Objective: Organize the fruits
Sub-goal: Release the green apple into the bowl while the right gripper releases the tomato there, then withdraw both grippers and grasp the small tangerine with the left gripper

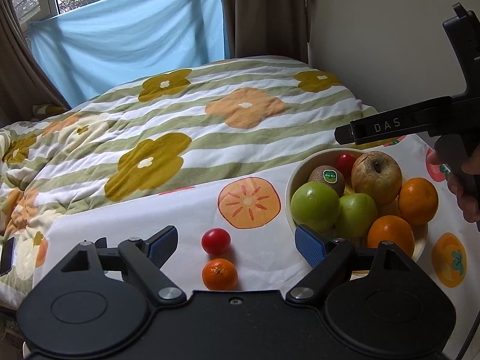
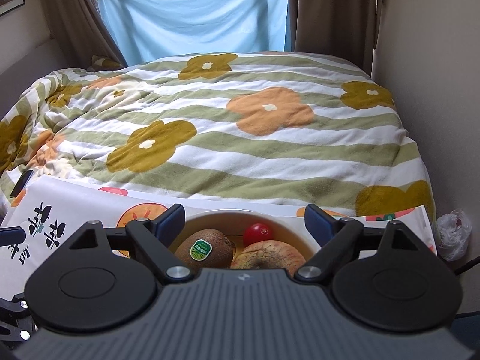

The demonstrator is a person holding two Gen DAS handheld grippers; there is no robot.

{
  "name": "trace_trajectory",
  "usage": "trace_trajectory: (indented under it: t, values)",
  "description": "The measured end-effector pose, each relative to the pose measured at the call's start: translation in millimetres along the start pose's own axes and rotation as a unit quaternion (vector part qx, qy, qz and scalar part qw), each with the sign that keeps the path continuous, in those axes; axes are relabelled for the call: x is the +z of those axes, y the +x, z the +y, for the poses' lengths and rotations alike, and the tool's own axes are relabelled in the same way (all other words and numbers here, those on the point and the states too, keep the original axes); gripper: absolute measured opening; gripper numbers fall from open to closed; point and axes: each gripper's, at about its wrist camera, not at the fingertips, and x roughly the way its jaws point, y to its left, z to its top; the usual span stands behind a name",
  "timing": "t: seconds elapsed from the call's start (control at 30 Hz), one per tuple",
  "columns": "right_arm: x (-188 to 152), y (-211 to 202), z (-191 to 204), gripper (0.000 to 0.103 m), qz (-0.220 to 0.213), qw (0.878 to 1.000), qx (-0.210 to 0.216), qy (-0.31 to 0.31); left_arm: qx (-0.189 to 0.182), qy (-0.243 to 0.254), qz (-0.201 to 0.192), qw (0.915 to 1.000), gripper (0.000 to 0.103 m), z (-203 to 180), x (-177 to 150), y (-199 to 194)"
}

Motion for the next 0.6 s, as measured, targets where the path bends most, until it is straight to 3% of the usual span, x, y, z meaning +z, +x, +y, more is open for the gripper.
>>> trace_trajectory:
  t: [0.6]
  values:
    - [-11,-73,70,0.102,-0.04,0.999,0.006,-0.006,0.011,0.013,-0.034,0.9993,0.089,53,-23,-59]
